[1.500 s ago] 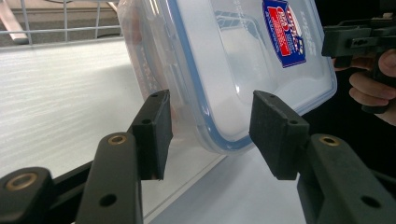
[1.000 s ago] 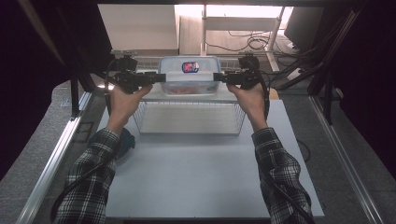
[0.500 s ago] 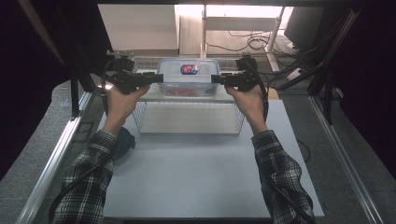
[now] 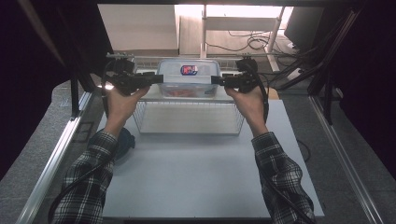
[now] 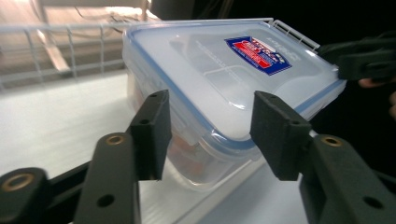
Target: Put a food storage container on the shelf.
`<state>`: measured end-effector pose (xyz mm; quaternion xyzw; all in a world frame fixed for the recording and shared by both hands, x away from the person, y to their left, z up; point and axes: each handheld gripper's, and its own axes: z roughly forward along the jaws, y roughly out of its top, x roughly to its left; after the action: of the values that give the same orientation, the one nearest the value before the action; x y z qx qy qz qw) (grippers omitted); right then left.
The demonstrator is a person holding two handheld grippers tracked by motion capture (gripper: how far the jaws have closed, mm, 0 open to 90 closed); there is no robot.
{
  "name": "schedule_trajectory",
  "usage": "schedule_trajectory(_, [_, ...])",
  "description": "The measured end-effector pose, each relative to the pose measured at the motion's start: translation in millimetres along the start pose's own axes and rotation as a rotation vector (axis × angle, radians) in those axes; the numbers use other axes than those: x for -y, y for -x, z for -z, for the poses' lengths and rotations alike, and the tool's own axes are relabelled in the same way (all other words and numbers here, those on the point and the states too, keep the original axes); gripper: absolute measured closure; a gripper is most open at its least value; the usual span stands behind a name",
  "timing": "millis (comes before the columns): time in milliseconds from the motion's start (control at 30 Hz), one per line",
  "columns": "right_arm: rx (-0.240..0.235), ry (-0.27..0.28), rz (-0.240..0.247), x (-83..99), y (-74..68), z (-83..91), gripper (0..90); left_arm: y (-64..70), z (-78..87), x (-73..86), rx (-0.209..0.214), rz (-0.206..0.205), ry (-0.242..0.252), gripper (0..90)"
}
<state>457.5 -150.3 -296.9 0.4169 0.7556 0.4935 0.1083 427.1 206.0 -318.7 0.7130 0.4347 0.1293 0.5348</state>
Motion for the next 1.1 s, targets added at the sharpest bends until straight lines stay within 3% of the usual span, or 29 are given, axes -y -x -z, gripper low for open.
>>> schedule_trajectory(133, [-0.020, 0.014, 0.025, 2.1, -1.8, 5.9, 30.1, 5.4, 7.6, -1.0, 0.003, -0.021, 0.014, 37.4])
schedule_trajectory(300, [-0.041, 0.022, 0.075, 9.5, -6.3, 14.1, 19.1, 16.9, 13.6, 6.5, 0.005, -0.077, -0.036, 26.2])
schedule_trajectory(400, [-0.040, 0.020, 0.152, 20.2, -13.6, 18.7, 12.9, 26.0, 16.7, 17.5, -0.002, -0.116, -0.065, 19.5])
schedule_trajectory(733, [-0.037, 0.022, 0.262, 55.8, -29.0, 30.6, 5.4, 39.7, 26.2, 51.2, 0.032, -0.136, -0.068, 8.9])
schedule_trajectory(767, [-0.040, 0.023, 0.269, 60.0, -30.3, 31.5, 4.9, 43.1, 29.1, 61.1, 0.036, -0.143, -0.068, 8.3])
schedule_trajectory(1100, [-0.067, 0.010, 0.329, 98.1, -44.1, 42.6, 1.3, 58.6, 40.4, 100.0, 0.036, -0.185, -0.083, 5.0])
